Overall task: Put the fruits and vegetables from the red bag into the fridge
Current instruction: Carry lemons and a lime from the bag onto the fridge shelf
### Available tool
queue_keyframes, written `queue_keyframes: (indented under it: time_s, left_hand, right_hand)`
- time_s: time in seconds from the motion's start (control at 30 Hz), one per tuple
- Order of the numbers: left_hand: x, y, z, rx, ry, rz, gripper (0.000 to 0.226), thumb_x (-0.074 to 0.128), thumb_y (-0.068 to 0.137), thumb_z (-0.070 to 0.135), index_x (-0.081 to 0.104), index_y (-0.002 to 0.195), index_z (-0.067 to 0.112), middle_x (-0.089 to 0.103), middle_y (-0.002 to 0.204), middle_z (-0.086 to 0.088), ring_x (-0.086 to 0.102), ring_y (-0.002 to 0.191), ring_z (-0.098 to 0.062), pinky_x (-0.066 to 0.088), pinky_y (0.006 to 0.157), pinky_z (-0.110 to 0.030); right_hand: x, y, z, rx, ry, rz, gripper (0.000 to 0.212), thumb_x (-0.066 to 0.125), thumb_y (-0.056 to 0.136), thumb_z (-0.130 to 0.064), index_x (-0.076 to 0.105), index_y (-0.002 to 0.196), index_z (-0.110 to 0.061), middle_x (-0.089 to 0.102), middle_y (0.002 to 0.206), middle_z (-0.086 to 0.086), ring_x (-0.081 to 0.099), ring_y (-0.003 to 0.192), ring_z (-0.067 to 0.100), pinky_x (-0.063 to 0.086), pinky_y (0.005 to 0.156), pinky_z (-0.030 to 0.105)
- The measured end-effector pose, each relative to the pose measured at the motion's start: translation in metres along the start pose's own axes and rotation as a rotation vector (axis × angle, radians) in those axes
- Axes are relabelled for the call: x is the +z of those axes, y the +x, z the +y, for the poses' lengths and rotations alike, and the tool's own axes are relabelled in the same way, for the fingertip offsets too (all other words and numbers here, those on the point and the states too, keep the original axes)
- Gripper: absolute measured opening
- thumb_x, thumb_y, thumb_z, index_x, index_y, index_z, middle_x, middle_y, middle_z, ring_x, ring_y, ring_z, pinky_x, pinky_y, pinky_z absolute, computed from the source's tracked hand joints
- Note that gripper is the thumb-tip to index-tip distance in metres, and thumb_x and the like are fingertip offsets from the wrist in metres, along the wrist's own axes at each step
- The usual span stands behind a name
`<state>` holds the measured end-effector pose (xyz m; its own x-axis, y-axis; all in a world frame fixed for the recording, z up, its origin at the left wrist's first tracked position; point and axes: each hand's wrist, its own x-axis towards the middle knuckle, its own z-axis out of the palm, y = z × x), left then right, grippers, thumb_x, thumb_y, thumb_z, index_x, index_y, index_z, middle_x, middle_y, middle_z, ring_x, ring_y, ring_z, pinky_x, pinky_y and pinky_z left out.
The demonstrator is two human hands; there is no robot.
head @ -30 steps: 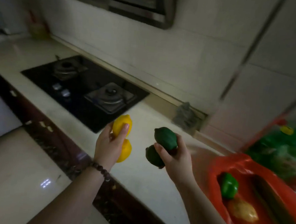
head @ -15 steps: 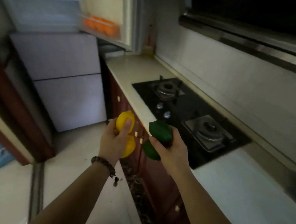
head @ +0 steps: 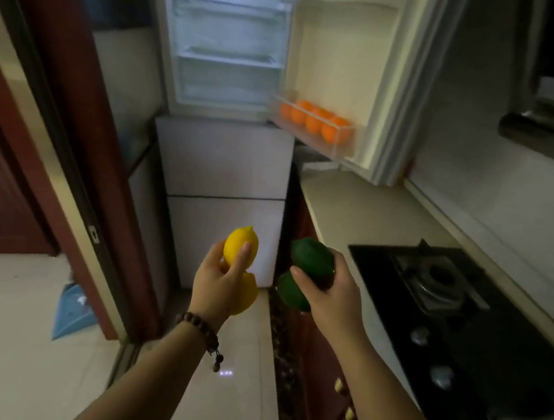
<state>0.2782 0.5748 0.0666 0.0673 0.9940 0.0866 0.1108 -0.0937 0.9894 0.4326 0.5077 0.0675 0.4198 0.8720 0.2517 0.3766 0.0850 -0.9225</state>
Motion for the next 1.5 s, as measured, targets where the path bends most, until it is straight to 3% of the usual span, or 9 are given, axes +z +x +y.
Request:
queue_keyframes:
  time_s: [0.13,0.3,0.47,0.67,0.9,1.1,1.23,1.33,1.5]
  left_hand:
    - [0.004,0.081,0.014,0.022,0.038,0.046,0.020,0.055,0.089,0.039,0.053,0.101,0.023,0.058,0.087,-0.003,0.059,0.077,-0.020,0.052,0.069,-0.038]
    - [0.003,0.175,0.024,0.052,0.071,0.107,0.021,0.055,0.089,0.038,0.054,0.105,0.024,0.059,0.085,0.001,0.058,0.072,-0.011,0.043,0.059,-0.022]
    - [-0.006,0.265,0.026,0.067,0.050,0.118,0.025,0.054,0.090,0.038,0.052,0.110,0.024,0.058,0.088,0.002,0.057,0.074,-0.010,0.041,0.058,-0.021]
    - [-0.039,0.391,0.020,0.128,-0.003,0.109,0.015,0.056,0.088,0.036,0.053,0.100,0.027,0.058,0.087,0.000,0.057,0.073,-0.011,0.043,0.061,-0.022]
    - [-0.096,0.556,0.014,0.190,0.055,0.124,0.007,0.056,0.088,0.037,0.054,0.088,0.031,0.058,0.079,0.004,0.055,0.072,-0.012,0.045,0.068,-0.032]
    - [-0.104,0.660,0.017,0.152,0.004,0.120,0.044,0.056,0.089,0.039,0.056,0.123,0.011,0.060,0.108,-0.008,0.056,0.094,-0.021,0.041,0.078,-0.030]
    - [-0.099,0.716,0.017,0.150,0.007,0.132,0.040,0.058,0.084,0.056,0.058,0.106,0.023,0.059,0.094,-0.001,0.056,0.085,-0.017,0.038,0.063,-0.022]
    - [-0.094,0.753,0.013,0.175,0.018,0.159,0.048,0.047,0.061,0.073,0.055,0.082,0.031,0.057,0.080,0.001,0.054,0.071,-0.009,0.040,0.061,-0.022]
    - [-0.081,0.813,0.024,0.212,0.029,0.180,0.050,0.060,0.078,0.062,0.059,0.094,0.014,0.057,0.079,-0.002,0.054,0.071,-0.011,0.040,0.061,-0.021]
  right_hand:
    - [0.026,0.092,-0.003,-0.059,-0.003,-0.050,0.042,0.071,0.078,-0.038,0.049,0.114,-0.038,0.055,0.099,-0.026,0.053,0.091,-0.010,0.041,0.071,0.003]
    - [0.059,0.191,0.000,-0.091,0.006,-0.087,0.044,0.072,0.079,-0.035,0.051,0.117,-0.033,0.057,0.102,-0.019,0.056,0.094,-0.001,0.047,0.080,0.017]
    - [0.101,0.274,0.004,-0.113,0.022,-0.134,0.046,0.071,0.079,-0.035,0.048,0.119,-0.033,0.052,0.103,-0.024,0.050,0.092,-0.011,0.038,0.071,0.006]
    - [0.179,0.382,0.002,-0.153,0.034,-0.135,0.042,0.073,0.078,-0.031,0.051,0.115,-0.031,0.057,0.104,-0.016,0.055,0.095,-0.003,0.042,0.075,0.011]
    - [0.277,0.512,-0.025,-0.206,-0.010,-0.090,0.040,0.074,0.077,-0.033,0.047,0.104,-0.046,0.057,0.100,-0.025,0.054,0.091,-0.009,0.040,0.069,0.003]
    - [0.315,0.591,-0.026,-0.177,-0.029,-0.047,0.042,0.074,0.076,-0.034,0.050,0.109,-0.042,0.062,0.101,-0.015,0.059,0.094,0.000,0.046,0.075,0.016]
    - [0.328,0.641,-0.023,-0.158,0.004,-0.044,0.041,0.074,0.077,-0.031,0.050,0.107,-0.045,0.061,0.102,-0.016,0.058,0.091,-0.004,0.047,0.074,0.016]
    - [0.337,0.679,-0.020,-0.179,0.032,-0.045,0.036,0.073,0.077,-0.028,0.052,0.103,-0.042,0.062,0.100,-0.011,0.059,0.088,-0.006,0.047,0.071,0.011]
    - [0.353,0.747,-0.014,-0.188,0.031,-0.015,0.040,0.074,0.077,-0.029,0.051,0.109,-0.038,0.059,0.100,-0.015,0.057,0.095,0.002,0.049,0.080,0.024]
